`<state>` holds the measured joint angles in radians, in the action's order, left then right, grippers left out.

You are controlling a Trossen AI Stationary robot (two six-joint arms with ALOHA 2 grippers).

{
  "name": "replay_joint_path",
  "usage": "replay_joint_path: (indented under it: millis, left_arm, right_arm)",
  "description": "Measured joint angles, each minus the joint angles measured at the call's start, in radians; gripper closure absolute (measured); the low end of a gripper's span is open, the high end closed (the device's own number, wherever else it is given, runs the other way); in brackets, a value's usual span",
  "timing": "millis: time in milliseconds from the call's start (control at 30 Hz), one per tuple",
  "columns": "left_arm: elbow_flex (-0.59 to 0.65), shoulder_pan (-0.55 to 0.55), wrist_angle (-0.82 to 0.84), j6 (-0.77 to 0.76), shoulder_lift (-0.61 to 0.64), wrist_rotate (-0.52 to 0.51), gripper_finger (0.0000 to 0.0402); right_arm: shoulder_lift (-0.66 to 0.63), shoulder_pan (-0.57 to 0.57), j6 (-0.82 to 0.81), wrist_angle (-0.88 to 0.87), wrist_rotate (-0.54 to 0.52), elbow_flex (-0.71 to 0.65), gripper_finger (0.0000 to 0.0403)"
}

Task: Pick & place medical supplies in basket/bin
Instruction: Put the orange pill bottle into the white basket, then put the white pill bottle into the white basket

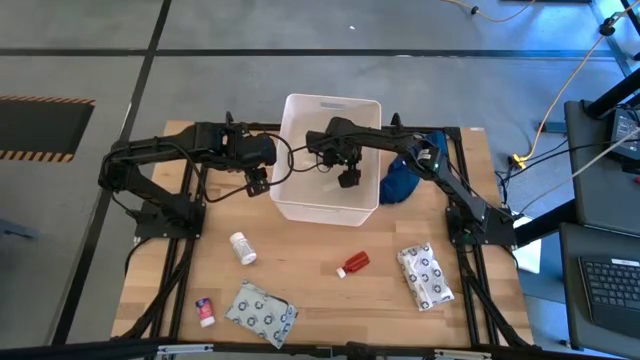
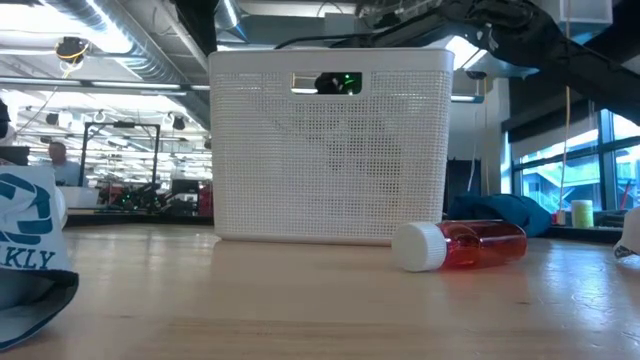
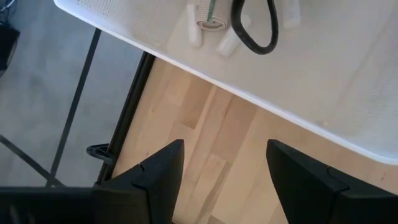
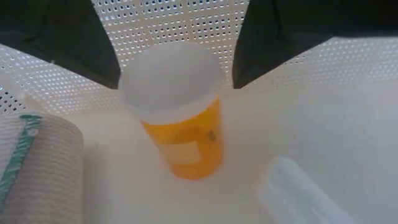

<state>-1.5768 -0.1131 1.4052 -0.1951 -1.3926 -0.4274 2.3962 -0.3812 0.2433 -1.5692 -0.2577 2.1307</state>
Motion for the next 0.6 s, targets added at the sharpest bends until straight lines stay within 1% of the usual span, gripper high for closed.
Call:
replay_joint_path:
  millis: [100,200,467,600]
  left_arm:
    - [0.000,0.000,0.000,0.000,0.000,0.000,0.0181]
    - [0.000,0.000,0.000,0.000,0.000,0.000,0.0181]
    - [0.000,0.000,0.000,0.000,0.000,0.001,0.0181]
    - [0.000,0.000,0.010,0.000,0.000,0.004,0.0181]
  right_arm:
    - [0.000,0.003,-0.001,0.000,-0.001,0.000,0.0069]
    - [-0.007,0.003,-0.024,0.000,-0.001,0.000,0.0056]
    - [-0.073,0.006,-0.032,-0.001,-0.002,0.002,0.0052]
    - [-0.132,0.006,-0.083,-0.001,-0.001,0.002,0.0052]
